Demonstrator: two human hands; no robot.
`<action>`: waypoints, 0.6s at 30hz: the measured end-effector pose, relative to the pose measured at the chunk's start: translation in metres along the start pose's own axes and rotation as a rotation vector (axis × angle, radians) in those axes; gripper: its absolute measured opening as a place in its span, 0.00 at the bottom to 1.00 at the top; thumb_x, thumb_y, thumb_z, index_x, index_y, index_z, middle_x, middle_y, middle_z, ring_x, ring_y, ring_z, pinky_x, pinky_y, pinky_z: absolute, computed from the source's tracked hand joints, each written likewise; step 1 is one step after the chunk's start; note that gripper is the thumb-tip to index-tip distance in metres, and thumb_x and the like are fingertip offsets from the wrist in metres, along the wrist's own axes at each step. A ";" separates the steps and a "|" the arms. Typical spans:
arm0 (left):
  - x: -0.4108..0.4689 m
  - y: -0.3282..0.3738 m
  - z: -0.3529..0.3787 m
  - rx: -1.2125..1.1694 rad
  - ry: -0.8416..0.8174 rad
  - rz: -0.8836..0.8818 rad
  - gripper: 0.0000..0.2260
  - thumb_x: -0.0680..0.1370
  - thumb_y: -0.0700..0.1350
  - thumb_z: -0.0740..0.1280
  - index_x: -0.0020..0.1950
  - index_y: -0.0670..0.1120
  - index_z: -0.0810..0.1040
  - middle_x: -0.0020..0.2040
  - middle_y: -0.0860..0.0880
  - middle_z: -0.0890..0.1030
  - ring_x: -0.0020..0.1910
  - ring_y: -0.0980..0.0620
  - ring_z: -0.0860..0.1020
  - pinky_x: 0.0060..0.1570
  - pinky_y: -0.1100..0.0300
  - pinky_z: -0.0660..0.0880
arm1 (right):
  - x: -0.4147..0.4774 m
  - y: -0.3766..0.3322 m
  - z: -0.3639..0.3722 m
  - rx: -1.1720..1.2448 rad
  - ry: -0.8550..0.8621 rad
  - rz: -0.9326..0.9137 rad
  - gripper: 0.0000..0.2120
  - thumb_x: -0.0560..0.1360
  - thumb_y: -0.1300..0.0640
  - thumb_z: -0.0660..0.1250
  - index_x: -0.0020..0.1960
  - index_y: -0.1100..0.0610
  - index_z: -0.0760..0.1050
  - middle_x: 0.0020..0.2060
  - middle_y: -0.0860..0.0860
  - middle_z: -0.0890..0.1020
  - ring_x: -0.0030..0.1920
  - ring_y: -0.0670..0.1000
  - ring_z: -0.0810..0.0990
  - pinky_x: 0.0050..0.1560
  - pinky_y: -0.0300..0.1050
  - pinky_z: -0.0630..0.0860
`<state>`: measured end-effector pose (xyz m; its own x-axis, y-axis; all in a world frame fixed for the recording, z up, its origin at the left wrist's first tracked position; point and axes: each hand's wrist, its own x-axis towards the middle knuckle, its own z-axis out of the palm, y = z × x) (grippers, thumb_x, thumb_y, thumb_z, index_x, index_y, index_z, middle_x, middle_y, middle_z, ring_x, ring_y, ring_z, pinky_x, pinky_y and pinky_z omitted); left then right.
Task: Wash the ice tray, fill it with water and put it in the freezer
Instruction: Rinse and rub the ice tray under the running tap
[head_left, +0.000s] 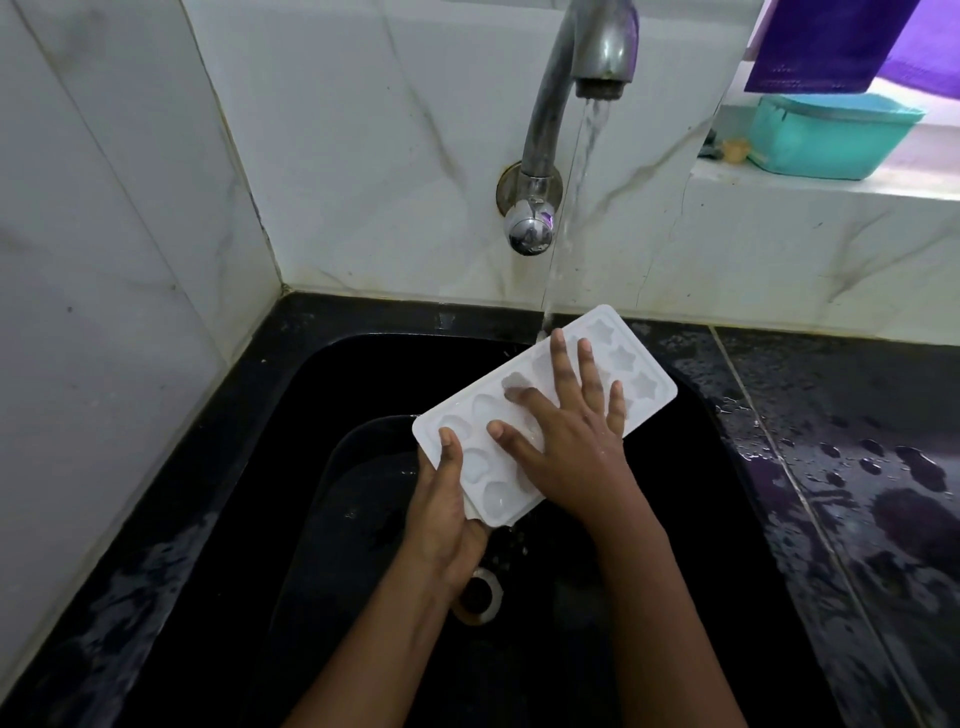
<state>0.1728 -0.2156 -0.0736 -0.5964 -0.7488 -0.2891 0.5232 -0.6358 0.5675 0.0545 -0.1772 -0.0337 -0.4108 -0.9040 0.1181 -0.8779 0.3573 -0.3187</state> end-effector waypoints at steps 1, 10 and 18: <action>-0.001 0.000 0.000 0.012 -0.001 0.007 0.26 0.77 0.56 0.59 0.73 0.49 0.68 0.62 0.42 0.81 0.59 0.43 0.81 0.51 0.47 0.81 | 0.000 0.002 -0.002 -0.004 0.025 0.016 0.23 0.75 0.33 0.52 0.65 0.41 0.69 0.75 0.45 0.32 0.69 0.45 0.23 0.70 0.57 0.30; -0.001 -0.001 0.001 0.019 0.018 -0.027 0.26 0.76 0.57 0.60 0.72 0.48 0.69 0.61 0.41 0.81 0.59 0.43 0.80 0.52 0.46 0.81 | -0.001 -0.007 0.000 -0.011 0.054 -0.017 0.35 0.69 0.28 0.42 0.66 0.43 0.68 0.74 0.46 0.31 0.71 0.47 0.24 0.69 0.58 0.29; -0.002 -0.005 0.004 0.035 0.006 -0.006 0.24 0.76 0.55 0.60 0.71 0.50 0.70 0.59 0.44 0.82 0.56 0.45 0.82 0.49 0.48 0.81 | -0.003 -0.009 -0.004 -0.026 0.067 0.058 0.24 0.76 0.34 0.51 0.66 0.44 0.68 0.75 0.48 0.32 0.71 0.47 0.25 0.69 0.58 0.30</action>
<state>0.1690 -0.2100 -0.0732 -0.5952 -0.7466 -0.2972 0.4981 -0.6330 0.5927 0.0627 -0.1764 -0.0279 -0.4760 -0.8642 0.1631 -0.8578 0.4153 -0.3029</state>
